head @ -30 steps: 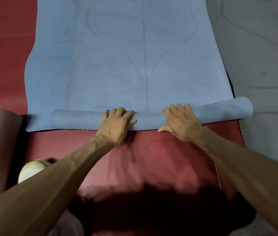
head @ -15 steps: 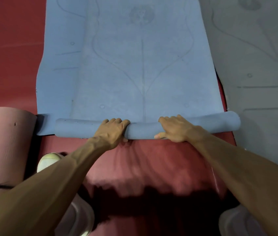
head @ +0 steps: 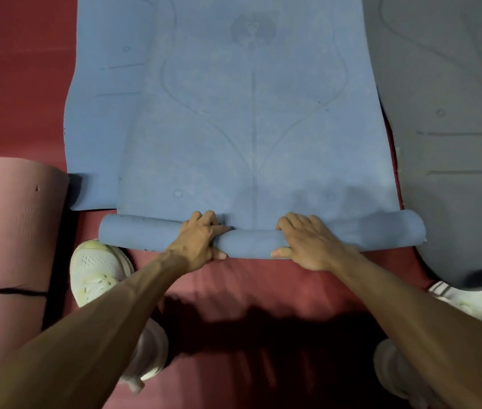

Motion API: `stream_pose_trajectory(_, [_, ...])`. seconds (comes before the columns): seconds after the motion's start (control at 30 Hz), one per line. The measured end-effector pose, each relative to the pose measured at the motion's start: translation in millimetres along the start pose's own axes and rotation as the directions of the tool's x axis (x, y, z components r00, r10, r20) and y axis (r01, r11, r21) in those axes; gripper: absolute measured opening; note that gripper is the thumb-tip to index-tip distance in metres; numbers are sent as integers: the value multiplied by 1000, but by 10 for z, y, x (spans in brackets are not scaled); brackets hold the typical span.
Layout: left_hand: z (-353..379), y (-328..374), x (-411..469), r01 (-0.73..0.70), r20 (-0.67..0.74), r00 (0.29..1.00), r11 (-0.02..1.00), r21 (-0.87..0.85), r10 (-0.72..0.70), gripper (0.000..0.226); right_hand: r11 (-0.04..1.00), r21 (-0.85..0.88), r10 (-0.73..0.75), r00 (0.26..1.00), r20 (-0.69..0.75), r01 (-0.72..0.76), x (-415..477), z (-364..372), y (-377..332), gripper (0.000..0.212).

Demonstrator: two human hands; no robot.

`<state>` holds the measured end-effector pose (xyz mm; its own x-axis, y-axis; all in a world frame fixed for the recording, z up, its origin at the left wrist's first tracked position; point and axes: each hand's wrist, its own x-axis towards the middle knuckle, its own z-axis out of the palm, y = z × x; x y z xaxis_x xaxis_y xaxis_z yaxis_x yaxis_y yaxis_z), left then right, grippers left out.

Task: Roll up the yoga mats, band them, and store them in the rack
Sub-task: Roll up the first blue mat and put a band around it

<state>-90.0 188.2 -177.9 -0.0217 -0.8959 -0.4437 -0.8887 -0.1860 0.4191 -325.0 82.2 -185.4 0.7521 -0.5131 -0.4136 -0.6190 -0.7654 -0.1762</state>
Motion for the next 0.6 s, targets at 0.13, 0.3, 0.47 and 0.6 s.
stream_pose_trajectory(0.13, [-144,-121,165,-71,84,993,991,-114,80,56,998,-65,-12,992,-128,4,-21,66,3,64])
stream_pose_trajectory(0.3, [-253,-180,314,37,134,991,975,-217,-7,68,998,-2,63,901,-429,-70,-153,227,-175,47])
stream_pose_trajectory(0.47, [-272,-189,332,130,143,986,944,-302,-90,36,994,4,99,903,-418,-108,-265,411,-285,73])
stream_pose_trajectory(0.6, [-320,-171,382,148,139,984,952,-266,-114,25,986,22,161,921,-356,-164,-74,302,-230,74])
